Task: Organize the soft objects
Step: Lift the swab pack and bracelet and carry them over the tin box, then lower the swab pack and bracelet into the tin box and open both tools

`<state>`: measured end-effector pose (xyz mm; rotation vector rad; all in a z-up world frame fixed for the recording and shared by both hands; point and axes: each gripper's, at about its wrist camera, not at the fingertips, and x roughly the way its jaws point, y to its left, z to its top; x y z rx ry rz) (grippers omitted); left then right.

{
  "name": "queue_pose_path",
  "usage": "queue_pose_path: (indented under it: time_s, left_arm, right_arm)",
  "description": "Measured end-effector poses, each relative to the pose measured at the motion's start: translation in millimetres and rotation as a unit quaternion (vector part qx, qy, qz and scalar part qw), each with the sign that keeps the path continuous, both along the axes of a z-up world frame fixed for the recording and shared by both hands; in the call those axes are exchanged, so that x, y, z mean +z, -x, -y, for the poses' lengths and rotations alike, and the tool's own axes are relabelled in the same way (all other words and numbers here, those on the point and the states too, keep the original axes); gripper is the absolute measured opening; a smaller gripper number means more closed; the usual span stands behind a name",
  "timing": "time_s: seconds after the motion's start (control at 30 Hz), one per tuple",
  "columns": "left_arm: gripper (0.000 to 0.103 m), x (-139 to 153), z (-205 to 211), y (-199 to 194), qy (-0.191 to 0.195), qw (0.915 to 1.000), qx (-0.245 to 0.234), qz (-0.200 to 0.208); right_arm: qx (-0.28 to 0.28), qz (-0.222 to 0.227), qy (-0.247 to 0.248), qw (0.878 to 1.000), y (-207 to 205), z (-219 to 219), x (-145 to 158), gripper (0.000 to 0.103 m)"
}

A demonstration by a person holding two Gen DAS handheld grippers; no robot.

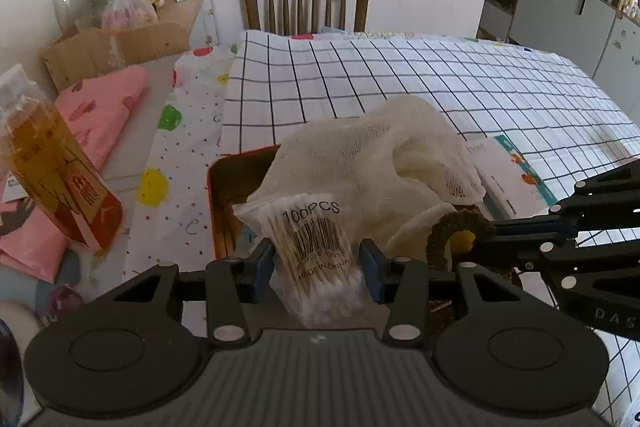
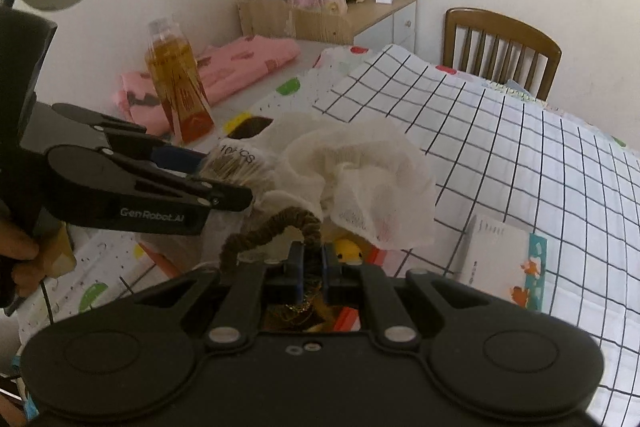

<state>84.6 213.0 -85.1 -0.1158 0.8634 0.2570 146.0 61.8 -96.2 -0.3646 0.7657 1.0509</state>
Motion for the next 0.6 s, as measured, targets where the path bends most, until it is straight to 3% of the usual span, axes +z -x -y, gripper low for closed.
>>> queue_pose_path:
  time_s: [0.47, 0.6]
  left_arm:
    - [0.048, -17, 1, -5, 0.001, 0.9997, 0.0, -0.025]
    - [0.064, -18, 2, -2, 0.001, 0.9997, -0.001, -0.023]
  right_arm:
    - [-0.004, 0.005, 0.012, 1.0, 0, -5, -10, 0.018]
    - [-0.003, 0.007, 0.013, 1.0, 2, -4, -10, 0.023]
